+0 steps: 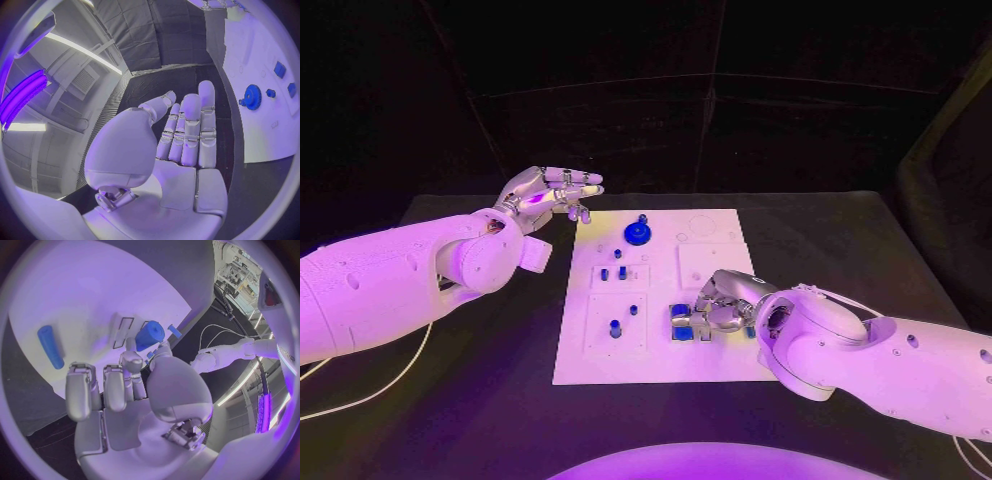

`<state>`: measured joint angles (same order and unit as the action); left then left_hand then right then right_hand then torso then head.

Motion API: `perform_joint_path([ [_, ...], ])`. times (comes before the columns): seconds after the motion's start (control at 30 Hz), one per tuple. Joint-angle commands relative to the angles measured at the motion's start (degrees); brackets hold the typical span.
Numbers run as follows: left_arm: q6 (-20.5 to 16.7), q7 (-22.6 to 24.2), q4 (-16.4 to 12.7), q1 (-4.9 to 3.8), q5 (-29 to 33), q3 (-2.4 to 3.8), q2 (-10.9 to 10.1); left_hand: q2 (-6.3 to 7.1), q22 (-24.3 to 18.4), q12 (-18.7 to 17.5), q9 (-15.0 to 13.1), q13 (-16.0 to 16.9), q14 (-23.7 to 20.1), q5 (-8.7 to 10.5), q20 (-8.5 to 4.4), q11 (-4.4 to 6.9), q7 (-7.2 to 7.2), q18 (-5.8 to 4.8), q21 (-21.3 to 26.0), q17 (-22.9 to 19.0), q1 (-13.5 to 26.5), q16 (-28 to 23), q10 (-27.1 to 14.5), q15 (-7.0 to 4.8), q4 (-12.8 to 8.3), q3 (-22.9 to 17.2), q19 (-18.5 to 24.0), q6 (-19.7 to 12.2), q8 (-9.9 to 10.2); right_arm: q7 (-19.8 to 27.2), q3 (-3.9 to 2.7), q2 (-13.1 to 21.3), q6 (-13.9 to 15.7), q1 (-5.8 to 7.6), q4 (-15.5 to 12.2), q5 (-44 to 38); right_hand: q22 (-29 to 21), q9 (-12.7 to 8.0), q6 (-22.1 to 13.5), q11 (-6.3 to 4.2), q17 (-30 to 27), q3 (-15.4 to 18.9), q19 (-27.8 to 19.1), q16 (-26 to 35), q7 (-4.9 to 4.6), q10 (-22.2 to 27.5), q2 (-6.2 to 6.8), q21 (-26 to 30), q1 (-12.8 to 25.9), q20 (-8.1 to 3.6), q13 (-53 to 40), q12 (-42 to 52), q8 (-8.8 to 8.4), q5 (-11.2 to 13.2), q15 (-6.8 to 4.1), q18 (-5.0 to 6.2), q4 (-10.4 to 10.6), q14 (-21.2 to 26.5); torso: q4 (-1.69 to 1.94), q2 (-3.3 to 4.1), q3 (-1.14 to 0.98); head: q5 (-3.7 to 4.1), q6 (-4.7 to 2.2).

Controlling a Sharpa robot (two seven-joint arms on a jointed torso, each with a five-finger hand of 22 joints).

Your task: Assemble the parts on the task board

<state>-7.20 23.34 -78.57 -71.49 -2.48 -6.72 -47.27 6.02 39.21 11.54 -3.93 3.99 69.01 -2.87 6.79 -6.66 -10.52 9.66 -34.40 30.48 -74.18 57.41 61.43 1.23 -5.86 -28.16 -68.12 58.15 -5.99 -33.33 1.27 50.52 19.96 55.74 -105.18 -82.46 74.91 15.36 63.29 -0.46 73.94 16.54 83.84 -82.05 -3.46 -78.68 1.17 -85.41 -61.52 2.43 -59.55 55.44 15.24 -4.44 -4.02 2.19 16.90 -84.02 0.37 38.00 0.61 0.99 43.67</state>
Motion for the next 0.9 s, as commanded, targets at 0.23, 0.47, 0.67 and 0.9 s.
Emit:
perform_joint_path([
  [0.23, 0.6, 0.1, -0.1, -0.10, 0.2, 0.05, 0.0, -0.08, -0.1, 0.4, 0.1, -0.1, -0.4, -0.03, 0.07, 0.03, -0.21, 0.80, 0.2, -0.1, -0.4, -0.2, -0.3, 0.14, -0.4, 0.1, 0.4, 0.0, -0.2, -0.3, -0.04, 0.2, 1.2, 0.09, -0.3, -4.0, 5.2, 0.6, -0.9, 0.13, -1.8, -5.3, -1.1, 1.3, -0.55, 2.4, 8.90, 1.1, 7.3, 0.02, 4.7, -6.4, -0.90, 1.5, -0.02, 0.35, 0.2, -2.6, 0.00, 0.01, -0.01, 0.10, -0.05],
  [0.47, 0.6, 0.1, -0.1, -0.10, 0.2, 0.04, -0.1, -0.09, -0.1, 0.5, 0.1, -0.1, -0.4, -0.03, 0.07, 0.03, -0.22, 0.81, 0.3, -0.2, -0.5, -0.2, -0.4, 0.14, -0.4, 0.2, 0.4, 0.0, -0.3, 0.0, -0.04, 0.7, -1.1, 0.09, -1.0, -4.9, 5.5, 1.8, -0.4, -0.01, -1.3, -10.3, -0.8, 1.4, -0.45, 1.7, 4.16, 1.0, -9.8, 0.00, 4.2, -6.4, -1.04, -1.7, -0.09, 0.28, -5.5, -2.8, -0.06, 0.02, -0.04, 0.12, 0.11],
  [0.67, 0.6, 0.1, 0.0, -0.10, 0.2, 0.04, -0.1, -0.10, -0.1, 0.5, 0.1, -0.1, -0.4, -0.03, 0.06, 0.03, -0.22, 0.81, 0.3, -0.2, -0.5, -0.2, -0.4, 0.14, -0.5, 0.2, 0.4, 0.0, -0.3, 0.0, -0.04, 0.8, -1.7, 0.09, -1.1, -6.3, 5.9, 2.4, 0.0, -0.11, -0.8, -10.3, -0.5, 1.2, -0.38, 1.3, 3.46, 0.8, -13.7, -0.04, 3.6, -5.9, -0.98, -0.7, -0.18, 0.16, -8.0, -2.9, -0.02, 0.00, -0.01, 0.25, 0.06],
  [0.9, 0.6, 0.0, 0.1, -0.10, 0.2, 0.04, -0.1, -0.14, -0.1, 0.5, 0.1, -0.1, -0.4, -0.03, 0.06, 0.04, -0.21, 0.82, 0.3, -0.2, -0.6, -0.2, -0.4, 0.12, -0.5, 0.1, 0.4, 0.0, -0.3, 1.9, -0.04, 2.1, 2.5, 0.09, -1.9, -5.2, 5.9, 2.5, -1.1, 0.20, -0.7, -8.4, -0.5, 1.2, -0.71, 1.1, 2.59, 0.9, -11.1, 0.11, 3.3, -5.8, -1.75, -3.9, 0.05, 0.16, -6.1, -3.0, -0.06, 0.01, -0.04, 0.47, -0.12],
])
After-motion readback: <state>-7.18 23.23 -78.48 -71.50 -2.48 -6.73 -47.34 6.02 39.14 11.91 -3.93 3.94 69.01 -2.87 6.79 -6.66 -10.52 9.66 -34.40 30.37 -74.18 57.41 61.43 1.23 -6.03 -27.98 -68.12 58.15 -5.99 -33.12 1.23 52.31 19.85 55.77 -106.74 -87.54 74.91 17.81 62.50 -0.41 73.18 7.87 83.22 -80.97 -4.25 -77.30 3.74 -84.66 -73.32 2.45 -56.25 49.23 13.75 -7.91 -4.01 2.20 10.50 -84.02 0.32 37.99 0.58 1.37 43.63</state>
